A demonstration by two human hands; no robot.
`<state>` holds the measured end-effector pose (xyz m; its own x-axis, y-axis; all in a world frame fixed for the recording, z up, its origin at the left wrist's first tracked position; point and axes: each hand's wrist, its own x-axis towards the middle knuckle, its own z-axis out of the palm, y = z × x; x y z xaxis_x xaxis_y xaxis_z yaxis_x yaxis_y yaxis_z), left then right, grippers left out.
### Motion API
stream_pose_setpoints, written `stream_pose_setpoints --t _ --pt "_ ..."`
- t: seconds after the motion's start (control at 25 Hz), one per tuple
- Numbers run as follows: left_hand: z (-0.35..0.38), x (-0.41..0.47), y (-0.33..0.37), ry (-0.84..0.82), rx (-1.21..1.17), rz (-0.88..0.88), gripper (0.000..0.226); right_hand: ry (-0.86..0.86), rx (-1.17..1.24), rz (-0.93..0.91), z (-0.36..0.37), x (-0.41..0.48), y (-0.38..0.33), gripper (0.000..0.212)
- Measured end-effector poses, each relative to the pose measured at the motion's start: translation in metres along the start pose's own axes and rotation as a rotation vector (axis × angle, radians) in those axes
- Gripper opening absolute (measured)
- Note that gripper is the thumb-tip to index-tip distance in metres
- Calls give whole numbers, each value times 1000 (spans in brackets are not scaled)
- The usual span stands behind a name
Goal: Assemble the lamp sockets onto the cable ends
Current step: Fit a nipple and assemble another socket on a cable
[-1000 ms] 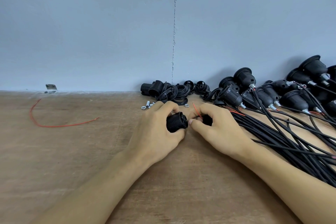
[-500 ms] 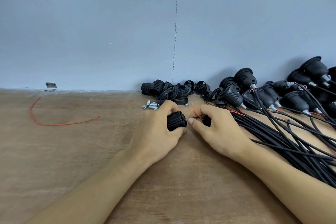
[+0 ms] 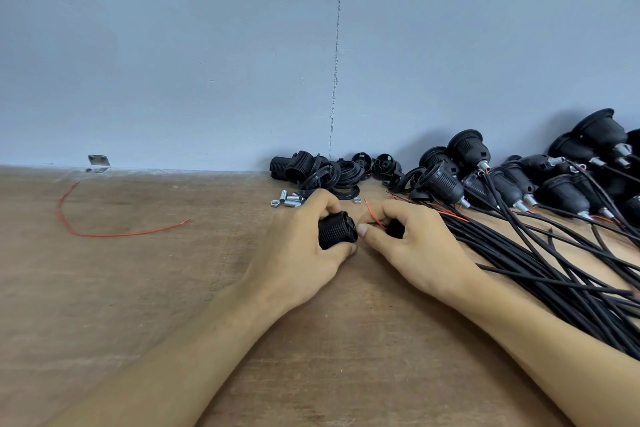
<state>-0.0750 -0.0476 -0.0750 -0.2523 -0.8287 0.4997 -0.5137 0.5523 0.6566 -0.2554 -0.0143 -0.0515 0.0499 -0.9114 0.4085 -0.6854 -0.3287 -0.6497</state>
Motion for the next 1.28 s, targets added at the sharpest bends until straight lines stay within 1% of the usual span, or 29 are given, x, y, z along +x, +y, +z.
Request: stream_pose_setpoints --t 0.16,0.28,0.32,0.44,0.52,0.84,1.04,1.28 --pt "-2 2 -2 -75 -144 -38 51 48 231 -18 0 -1 -2 11" --pt "-2 4 -5 -81 -188 -25 49 -13 339 -7 -4 1 -2 5" --pt "-3 4 -6 -80 -212 -38 46 -31 393 9 -5 2 -2 7" --pt "-5 4 -5 -104 -263 -87 39 -56 545 51 -8 4 0 23" --pt "-6 3 -4 -120 -265 -85 38 -57 596 63 -7 5 1 25" --pt "-7 3 -3 -127 -205 -76 44 -86 654 87 -4 6 1 24" --pt "-5 3 -4 -104 -184 -42 43 -114 601 107 -5 6 -1 29" --pt "-4 2 -2 -50 -155 18 42 -131 549 101 -6 6 -5 24"
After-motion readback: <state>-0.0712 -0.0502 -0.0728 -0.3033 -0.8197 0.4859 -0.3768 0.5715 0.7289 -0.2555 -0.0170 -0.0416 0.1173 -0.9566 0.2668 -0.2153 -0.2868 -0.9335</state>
